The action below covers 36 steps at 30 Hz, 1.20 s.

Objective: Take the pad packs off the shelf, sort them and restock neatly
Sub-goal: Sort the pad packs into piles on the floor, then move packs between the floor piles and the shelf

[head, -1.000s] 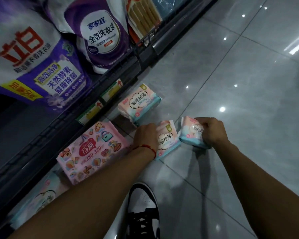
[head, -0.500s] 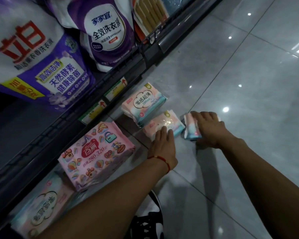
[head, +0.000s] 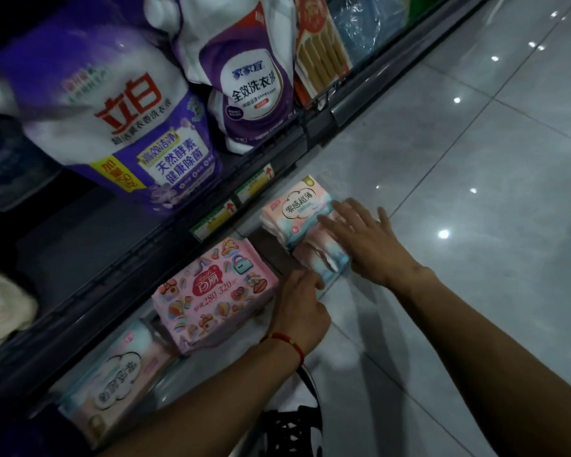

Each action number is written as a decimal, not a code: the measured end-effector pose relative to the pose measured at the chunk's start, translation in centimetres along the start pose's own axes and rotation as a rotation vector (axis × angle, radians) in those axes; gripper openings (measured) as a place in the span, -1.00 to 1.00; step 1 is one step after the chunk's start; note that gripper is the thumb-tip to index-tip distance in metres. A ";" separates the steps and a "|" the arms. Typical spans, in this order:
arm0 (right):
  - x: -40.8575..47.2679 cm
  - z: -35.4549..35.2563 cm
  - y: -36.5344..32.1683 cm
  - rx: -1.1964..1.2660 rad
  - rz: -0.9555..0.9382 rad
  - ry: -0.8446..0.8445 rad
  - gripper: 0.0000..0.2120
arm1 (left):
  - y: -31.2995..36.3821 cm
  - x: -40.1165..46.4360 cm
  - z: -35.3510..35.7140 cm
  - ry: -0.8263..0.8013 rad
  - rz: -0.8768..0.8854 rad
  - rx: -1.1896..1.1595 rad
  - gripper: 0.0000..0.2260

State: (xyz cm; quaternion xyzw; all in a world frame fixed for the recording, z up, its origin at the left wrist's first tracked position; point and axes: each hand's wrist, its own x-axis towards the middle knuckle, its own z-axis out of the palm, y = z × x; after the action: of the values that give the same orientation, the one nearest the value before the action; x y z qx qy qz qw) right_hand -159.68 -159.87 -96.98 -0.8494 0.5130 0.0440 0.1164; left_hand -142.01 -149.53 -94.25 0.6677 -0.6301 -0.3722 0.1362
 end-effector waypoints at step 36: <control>5.6 -43.5 -43.7 0.226 -0.441 0.527 -0.50 | 2.1 -25.6 -53.1 0.983 0.004 0.312 -0.59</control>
State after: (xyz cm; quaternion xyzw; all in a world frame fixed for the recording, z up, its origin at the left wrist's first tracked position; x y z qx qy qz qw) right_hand -120.50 -155.73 -49.23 -0.9037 0.3313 -0.2594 0.0798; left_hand -106.24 -140.99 -48.16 0.7751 -0.5408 0.0845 0.3156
